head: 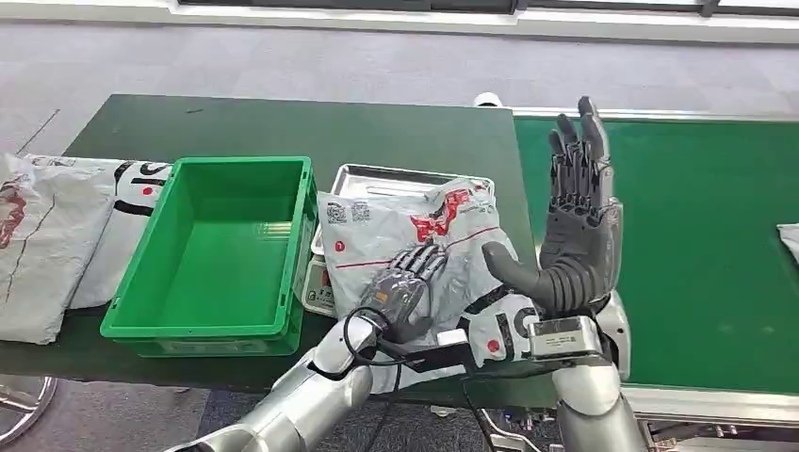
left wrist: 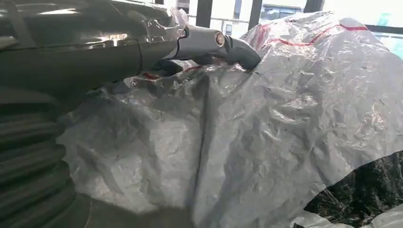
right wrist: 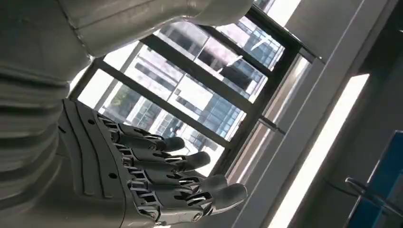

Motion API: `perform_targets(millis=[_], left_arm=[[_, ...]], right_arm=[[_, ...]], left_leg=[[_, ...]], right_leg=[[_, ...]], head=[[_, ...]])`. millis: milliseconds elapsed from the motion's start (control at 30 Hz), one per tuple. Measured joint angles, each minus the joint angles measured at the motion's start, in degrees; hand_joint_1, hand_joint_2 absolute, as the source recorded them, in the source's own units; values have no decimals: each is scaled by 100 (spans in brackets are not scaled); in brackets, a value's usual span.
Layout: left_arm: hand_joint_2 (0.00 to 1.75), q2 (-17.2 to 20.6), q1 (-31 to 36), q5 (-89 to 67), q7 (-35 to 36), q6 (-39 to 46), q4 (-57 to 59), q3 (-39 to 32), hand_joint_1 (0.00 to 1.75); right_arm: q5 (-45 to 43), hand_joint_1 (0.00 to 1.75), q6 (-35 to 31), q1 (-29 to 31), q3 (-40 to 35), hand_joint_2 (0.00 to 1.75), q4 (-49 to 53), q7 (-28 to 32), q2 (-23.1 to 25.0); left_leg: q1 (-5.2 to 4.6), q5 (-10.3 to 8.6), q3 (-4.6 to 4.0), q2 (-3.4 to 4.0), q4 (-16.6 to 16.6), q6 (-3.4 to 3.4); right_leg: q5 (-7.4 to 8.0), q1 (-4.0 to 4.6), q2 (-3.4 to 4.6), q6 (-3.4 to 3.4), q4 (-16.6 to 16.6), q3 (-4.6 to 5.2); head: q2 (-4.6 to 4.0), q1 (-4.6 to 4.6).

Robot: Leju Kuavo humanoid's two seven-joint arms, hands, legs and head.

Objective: Moved the parcel from conveyor to table for the left to box.

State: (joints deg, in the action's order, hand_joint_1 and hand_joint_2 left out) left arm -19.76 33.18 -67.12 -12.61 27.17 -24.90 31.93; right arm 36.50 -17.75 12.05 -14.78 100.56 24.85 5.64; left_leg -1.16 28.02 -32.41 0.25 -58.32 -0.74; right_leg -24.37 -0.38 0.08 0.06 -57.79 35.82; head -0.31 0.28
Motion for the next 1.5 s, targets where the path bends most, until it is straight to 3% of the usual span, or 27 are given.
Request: perform_targets(millis=[1200,1300,1500], left_arm=[[175,0,-67,295,-481,1041,-168,-304,175],[175,15,-98,201,-485,1257,-436,-523,175],[175,109,-279,-133,-794,1294,-1540,-1675,175]], right_arm=[[-2,0,-522,-77,-129,175,-35,-68,4],[-13,0,-614,-69,-133,175,-41,-61,-4],[-59,0,-594,-149,-190,175,-46,35,-26]], left_leg=[[0,0,0,1,0,0],[0,0,-1,-1,0,0],[2,0,0,4,1,1]], right_leg=[[0,0,0,0,0,1],[0,0,-1,0,0,0],[-1,2,3,-2,-3,3]], head=[[0,0],[0,0],[0,0]])
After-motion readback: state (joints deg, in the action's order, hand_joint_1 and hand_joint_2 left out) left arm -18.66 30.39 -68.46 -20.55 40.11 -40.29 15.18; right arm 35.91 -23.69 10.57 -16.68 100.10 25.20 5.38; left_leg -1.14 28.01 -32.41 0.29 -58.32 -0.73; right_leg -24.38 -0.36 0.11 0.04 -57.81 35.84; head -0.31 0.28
